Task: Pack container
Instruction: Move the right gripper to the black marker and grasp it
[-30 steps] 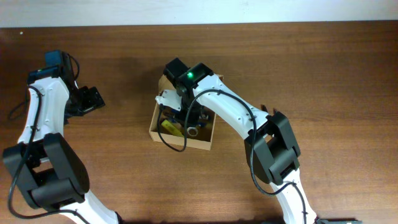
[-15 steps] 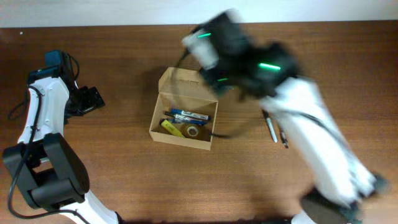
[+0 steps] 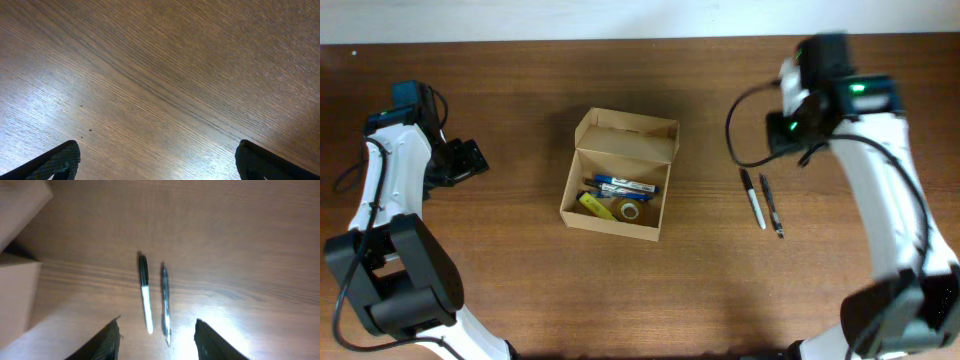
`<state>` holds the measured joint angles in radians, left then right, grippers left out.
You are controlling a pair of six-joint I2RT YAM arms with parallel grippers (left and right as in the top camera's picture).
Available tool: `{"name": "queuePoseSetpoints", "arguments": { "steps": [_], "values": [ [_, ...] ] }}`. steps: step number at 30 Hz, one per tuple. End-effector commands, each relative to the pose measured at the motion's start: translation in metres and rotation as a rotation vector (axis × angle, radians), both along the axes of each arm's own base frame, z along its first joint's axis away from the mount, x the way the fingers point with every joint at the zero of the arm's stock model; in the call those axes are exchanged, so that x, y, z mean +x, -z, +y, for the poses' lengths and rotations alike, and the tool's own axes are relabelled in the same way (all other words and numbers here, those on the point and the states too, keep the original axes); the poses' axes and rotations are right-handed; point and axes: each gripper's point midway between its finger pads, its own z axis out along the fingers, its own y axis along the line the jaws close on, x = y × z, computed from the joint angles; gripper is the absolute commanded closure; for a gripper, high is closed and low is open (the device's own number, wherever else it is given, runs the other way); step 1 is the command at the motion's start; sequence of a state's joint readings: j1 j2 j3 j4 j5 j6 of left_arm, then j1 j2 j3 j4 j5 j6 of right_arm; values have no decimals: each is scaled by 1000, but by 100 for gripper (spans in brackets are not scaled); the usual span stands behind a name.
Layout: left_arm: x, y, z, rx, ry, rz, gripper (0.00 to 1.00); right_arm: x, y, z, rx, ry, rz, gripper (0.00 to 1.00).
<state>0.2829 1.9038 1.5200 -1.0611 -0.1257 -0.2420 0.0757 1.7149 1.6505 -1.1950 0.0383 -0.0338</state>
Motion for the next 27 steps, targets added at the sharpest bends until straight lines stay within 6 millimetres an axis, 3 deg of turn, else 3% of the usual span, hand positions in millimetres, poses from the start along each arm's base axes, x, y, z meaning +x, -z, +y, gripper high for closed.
{"name": "queuePoseSetpoints", "arguments": {
  "steps": [1, 5, 8, 13, 27],
  "values": [
    [-1, 0, -1, -5, 11, 1, 0, -13, 48, 4, 41, 20, 63, 50],
    [-1, 0, -1, -5, 11, 1, 0, -24, 100, 4, 37, 24, 117, 50],
    [-1, 0, -1, -5, 11, 1, 0, -32, 123, 6, 55, 28, 151, 50],
    [-1, 0, -1, -5, 11, 1, 0, -38, 134, 10, 74, 23, 176, 56],
    [-1, 0, -1, -5, 11, 1, 0, -46, 170, 3, 48, 65, 144, 53]
  ]
}}
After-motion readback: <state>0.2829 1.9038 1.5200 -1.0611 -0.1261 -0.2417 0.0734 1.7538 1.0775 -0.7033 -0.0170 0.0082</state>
